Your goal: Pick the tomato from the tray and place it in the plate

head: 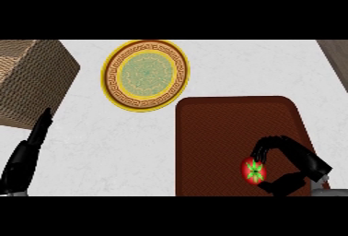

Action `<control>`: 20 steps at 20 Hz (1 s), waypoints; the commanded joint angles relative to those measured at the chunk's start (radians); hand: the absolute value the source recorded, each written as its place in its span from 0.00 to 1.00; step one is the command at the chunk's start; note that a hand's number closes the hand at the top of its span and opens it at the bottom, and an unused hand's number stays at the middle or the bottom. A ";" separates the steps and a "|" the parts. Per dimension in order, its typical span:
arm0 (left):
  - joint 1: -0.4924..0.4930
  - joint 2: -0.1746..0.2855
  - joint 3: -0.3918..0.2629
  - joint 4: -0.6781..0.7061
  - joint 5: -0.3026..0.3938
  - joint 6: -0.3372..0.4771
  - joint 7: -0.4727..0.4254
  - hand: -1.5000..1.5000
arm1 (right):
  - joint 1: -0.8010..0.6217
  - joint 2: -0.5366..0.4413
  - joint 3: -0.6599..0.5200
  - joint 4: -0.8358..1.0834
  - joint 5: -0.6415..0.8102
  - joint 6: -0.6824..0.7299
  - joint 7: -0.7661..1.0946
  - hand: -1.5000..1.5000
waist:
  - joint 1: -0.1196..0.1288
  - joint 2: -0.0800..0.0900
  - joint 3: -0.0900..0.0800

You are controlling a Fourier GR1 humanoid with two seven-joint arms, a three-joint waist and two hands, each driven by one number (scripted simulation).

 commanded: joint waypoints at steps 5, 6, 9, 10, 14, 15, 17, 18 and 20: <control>-0.060 -0.009 -0.050 -0.007 -0.010 -0.037 -0.005 0.50 | -0.447 -0.134 -0.038 0.279 0.231 -0.080 0.102 1.00 | 0.112 0.035 0.005; -0.083 -0.011 -0.061 -0.007 -0.025 -0.027 -0.001 0.50 | -0.490 -0.174 -0.026 0.292 0.276 -0.080 0.119 1.00 | 0.128 0.043 0.004; -0.088 -0.010 -0.050 0.024 -0.016 -0.032 -0.015 0.50 | -0.620 -0.205 -0.047 0.414 0.338 -0.155 0.098 1.00 | 0.133 0.047 0.005; -0.083 -0.013 -0.064 0.002 -0.019 -0.038 -0.018 0.50 | -0.625 -0.202 -0.050 0.458 0.364 -0.220 0.064 1.00 | 0.139 0.049 0.008; -0.104 -0.023 -0.064 0.012 -0.032 -0.020 0.014 0.50 | -0.754 -0.177 -0.078 0.614 0.399 -0.366 -0.023 1.00 | 0.119 0.043 0.009; -0.097 -0.010 -0.051 0.010 -0.031 -0.021 0.022 0.50 | -0.755 -0.186 -0.095 0.633 0.401 -0.421 -0.069 1.00 | 0.102 0.037 0.009; -0.101 -0.033 -0.066 0.012 -0.047 0.001 0.022 0.50 | -0.821 -0.197 -0.110 0.686 0.418 -0.478 -0.106 1.00 | 0.097 0.036 0.008; -0.091 -0.030 -0.064 0.021 -0.030 -0.021 0.022 0.50 | -0.865 -0.188 -0.131 0.693 0.404 -0.503 -0.114 1.00 | 0.096 0.034 0.007; -0.077 -0.026 -0.053 0.020 -0.029 -0.013 -0.006 0.50 | -0.889 -0.146 -0.133 0.731 0.403 -0.585 -0.196 1.00 | 0.088 0.030 0.007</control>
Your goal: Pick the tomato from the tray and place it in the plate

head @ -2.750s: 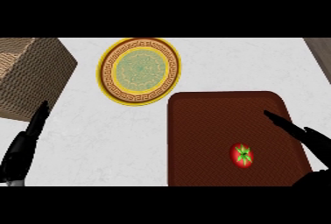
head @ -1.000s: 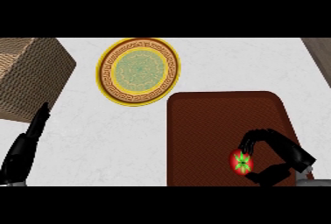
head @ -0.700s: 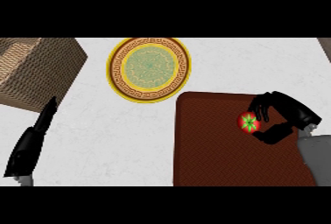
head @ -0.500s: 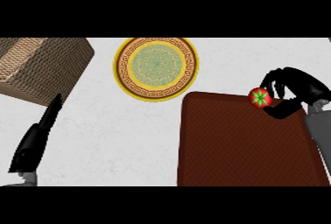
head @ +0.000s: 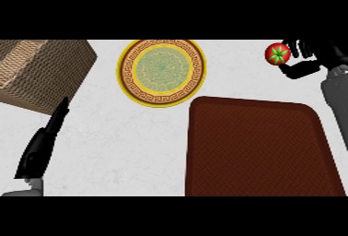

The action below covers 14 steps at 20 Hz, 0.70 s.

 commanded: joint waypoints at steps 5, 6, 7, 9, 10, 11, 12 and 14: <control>0.007 0.033 0.054 0.021 0.028 -0.016 0.004 0.50 | -0.186 0.075 -0.062 0.135 -0.095 -0.080 -0.301 1.00 | -0.046 -0.017 -0.002; 0.055 0.035 0.046 -0.020 0.021 -0.018 -0.016 0.50 | -0.223 0.075 -0.068 0.140 -0.113 -0.037 -0.307 1.00 | -0.046 -0.021 -0.002; 0.000 0.008 0.049 0.061 0.012 0.012 -0.020 0.50 | -0.277 0.099 -0.068 0.137 -0.141 0.026 -0.288 1.00 | -0.059 -0.020 -0.003; 0.004 0.020 0.059 0.071 0.028 -0.013 -0.029 0.50 | -0.312 0.128 -0.054 0.214 -0.115 -0.001 -0.320 1.00 | -0.060 -0.020 -0.003; 0.036 0.004 0.032 0.008 -0.001 0.009 -0.001 0.50 | -0.312 0.175 -0.039 0.212 -0.108 -0.021 -0.318 1.00 | -0.058 -0.023 -0.003; 0.024 0.029 0.057 0.001 0.020 -0.012 0.016 0.50 | -0.358 0.181 -0.042 0.191 -0.121 0.014 -0.282 1.00 | -0.065 -0.026 -0.003; 0.033 -0.014 0.033 0.034 -0.020 0.038 -0.015 0.50 | -0.355 0.184 -0.034 0.198 -0.119 0.028 -0.313 1.00 | -0.072 -0.026 -0.003; 0.049 0.010 0.043 -0.004 -0.001 0.003 0.012 0.50 | -0.410 0.213 -0.042 0.207 -0.129 0.047 -0.264 1.00 | -0.074 -0.028 -0.003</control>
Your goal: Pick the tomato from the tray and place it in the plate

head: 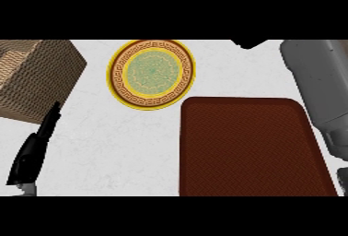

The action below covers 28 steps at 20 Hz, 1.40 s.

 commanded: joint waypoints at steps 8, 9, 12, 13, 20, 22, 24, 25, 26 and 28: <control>0.000 0.009 0.019 -0.066 0.009 -0.016 0.050 0.50 | -0.180 0.235 -0.001 0.171 0.002 -0.071 0.114 1.00 | 0.002 0.000 0.000; 0.009 -0.046 -0.023 -0.058 -0.028 0.028 0.063 0.50 | -0.239 0.249 0.006 0.174 0.004 -0.025 0.187 1.00 | -0.002 -0.001 -0.001; 0.000 -0.029 -0.009 0.013 -0.013 0.002 -0.018 0.50 | -0.256 0.330 0.044 0.259 0.024 -0.081 0.212 1.00 | 0.010 0.006 -0.002; 0.030 -0.033 -0.016 -0.033 -0.014 -0.001 0.002 0.50 | -0.284 0.315 0.024 0.289 0.033 -0.053 0.220 1.00 | 0.008 0.004 -0.001; -0.051 -0.029 -0.015 0.004 -0.016 -0.011 0.027 0.50 | -0.268 0.335 0.097 0.427 0.006 -0.089 0.160 1.00 | 0.030 0.013 -0.002; -0.003 -0.019 -0.014 0.000 -0.016 -0.021 -0.034 0.50 | -0.283 0.335 0.112 0.457 -0.027 -0.111 0.185 1.00 | 0.060 0.017 -0.002; -0.073 -0.005 -0.002 0.031 -0.007 -0.035 0.003 0.50 | -0.302 0.335 0.148 0.476 -0.052 -0.075 0.192 1.00 | 0.075 0.020 -0.003; -0.067 -0.012 -0.023 -0.005 -0.014 -0.040 0.034 0.50 | -0.275 0.335 0.103 0.487 -0.104 -0.032 0.179 1.00 | 0.077 0.020 -0.002; -0.050 -0.021 -0.026 -0.006 -0.033 -0.015 0.006 0.50 | -0.235 0.336 0.053 0.490 -0.137 -0.101 0.209 1.00 | 0.067 0.019 -0.002; -0.042 -0.027 -0.052 -0.041 -0.032 -0.036 0.027 0.50 | -0.247 0.336 0.076 0.521 -0.157 -0.135 0.271 0.00 | 0.096 0.019 -0.002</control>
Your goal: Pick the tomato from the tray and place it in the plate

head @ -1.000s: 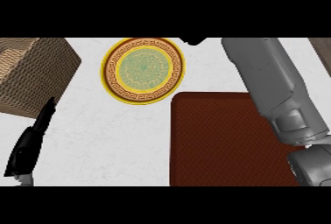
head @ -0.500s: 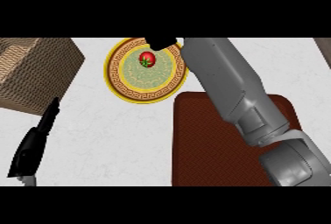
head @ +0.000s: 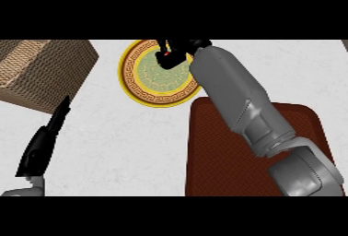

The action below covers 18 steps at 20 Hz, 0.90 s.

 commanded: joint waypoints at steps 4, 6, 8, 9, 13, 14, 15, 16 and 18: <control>-0.023 -0.022 -0.027 0.038 -0.030 0.015 -0.029 0.50 | 0.038 0.002 0.037 0.069 -0.080 -0.058 0.042 0.00 | 0.024 0.004 0.000; -0.044 0.002 -0.005 0.012 -0.002 -0.013 0.017 0.50 | 0.038 0.002 0.017 0.058 -0.106 -0.095 0.015 0.00 | 0.034 0.008 0.000; -0.039 0.002 -0.004 0.016 -0.005 -0.010 0.002 0.50 | 0.034 0.002 -0.026 0.029 -0.166 -0.115 -0.008 0.00 | 0.027 0.004 0.001; -0.027 0.011 0.004 0.010 -0.005 -0.010 -0.001 0.50 | 0.020 0.002 -0.047 0.027 -0.180 -0.121 -0.013 0.00 | 0.018 0.005 0.001; -0.027 -0.007 0.017 0.051 0.007 0.001 -0.020 0.50 | 0.009 0.002 -0.138 0.012 -0.269 -0.224 -0.006 0.00 | -0.002 0.007 0.001; -0.021 0.012 0.030 0.036 0.013 -0.008 -0.007 0.50 | 0.027 0.002 -0.161 -0.002 -0.285 -0.249 -0.039 0.00 | -0.017 0.004 0.002; 0.024 -0.009 0.022 0.038 -0.003 0.018 -0.041 0.50 | 0.039 0.002 -0.174 -0.002 -0.294 -0.246 -0.038 0.00 | -0.034 -0.003 0.001; 0.014 0.009 0.037 0.031 0.019 -0.005 -0.039 0.50 | 0.033 0.000 -0.184 0.009 -0.295 -0.265 -0.031 0.00 | -0.030 0.001 0.001; -0.001 -0.001 0.026 0.031 -0.010 0.020 -0.020 0.50 | 0.029 -0.011 -0.218 0.003 -0.325 -0.267 -0.029 0.00 | -0.044 -0.001 0.001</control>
